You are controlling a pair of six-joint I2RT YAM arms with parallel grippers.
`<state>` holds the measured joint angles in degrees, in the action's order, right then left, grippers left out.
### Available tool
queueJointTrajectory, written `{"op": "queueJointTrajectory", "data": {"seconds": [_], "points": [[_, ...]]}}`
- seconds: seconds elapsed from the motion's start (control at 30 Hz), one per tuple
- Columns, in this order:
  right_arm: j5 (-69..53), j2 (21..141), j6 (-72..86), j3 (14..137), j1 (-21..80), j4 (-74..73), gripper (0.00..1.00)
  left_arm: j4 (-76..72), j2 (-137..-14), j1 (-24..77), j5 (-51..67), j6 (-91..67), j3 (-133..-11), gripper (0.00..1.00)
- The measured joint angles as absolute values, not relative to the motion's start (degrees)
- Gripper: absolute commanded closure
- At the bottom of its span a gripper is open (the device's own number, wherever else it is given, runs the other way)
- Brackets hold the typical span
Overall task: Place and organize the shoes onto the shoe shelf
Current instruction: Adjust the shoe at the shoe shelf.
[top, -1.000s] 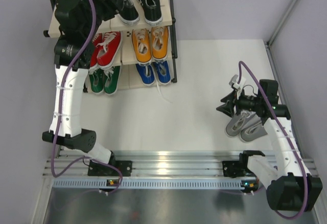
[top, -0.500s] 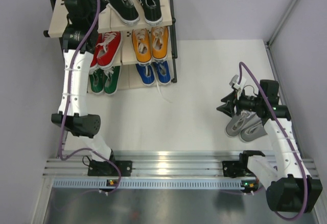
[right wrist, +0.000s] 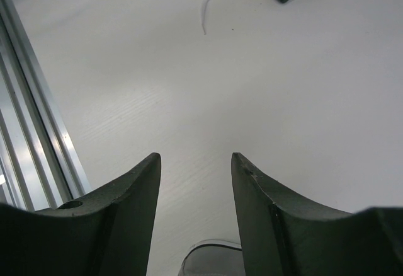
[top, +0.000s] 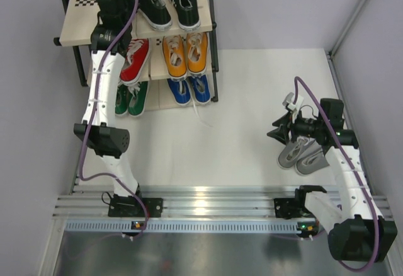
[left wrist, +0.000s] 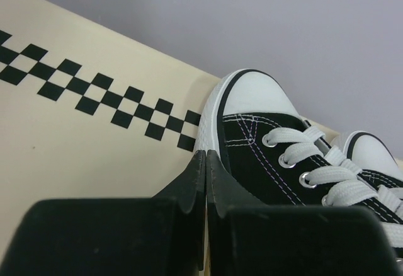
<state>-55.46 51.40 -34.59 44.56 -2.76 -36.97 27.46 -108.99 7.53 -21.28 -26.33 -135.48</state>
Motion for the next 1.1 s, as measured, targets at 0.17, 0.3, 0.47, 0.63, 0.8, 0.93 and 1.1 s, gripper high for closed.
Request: {"op": "queueJointTrajectory", "data": {"seconds": [0.17, 0.3, 0.47, 0.63, 0.8, 0.93, 1.1], "points": [[-55.5, 51.4, -35.0, 44.6, -2.8, -37.4, 0.52, 27.4, -111.3, 7.4, -18.8, -27.0, -138.6, 1.0], [-55.5, 51.4, -35.0, 44.6, -2.8, -37.6, 0.52, 27.0, -112.5, 7.0, -15.5, -28.4, -139.6, 0.99], [-55.5, 51.4, -35.0, 44.6, -2.9, -37.6, 0.52, 26.1, -113.9, 6.7, -11.3, -30.0, -140.5, 0.98], [-55.5, 51.4, -35.0, 44.6, -3.3, -37.6, 0.52, 25.8, -114.8, 6.3, -8.0, -30.7, -141.5, 0.94], [-55.5, 51.4, -35.0, 44.6, -3.6, -37.6, 0.52, 25.7, -115.1, 6.2, -6.4, -31.4, -141.6, 0.91], [-55.5, 51.4, -35.1, 44.6, -3.6, -37.7, 0.52, 25.6, -115.2, 6.1, -4.7, -31.7, -141.7, 0.9], [-55.5, 51.4, -35.4, 44.6, -3.7, -37.7, 0.52, 25.2, -115.4, 5.9, -2.8, -31.9, -141.7, 0.88]]}}
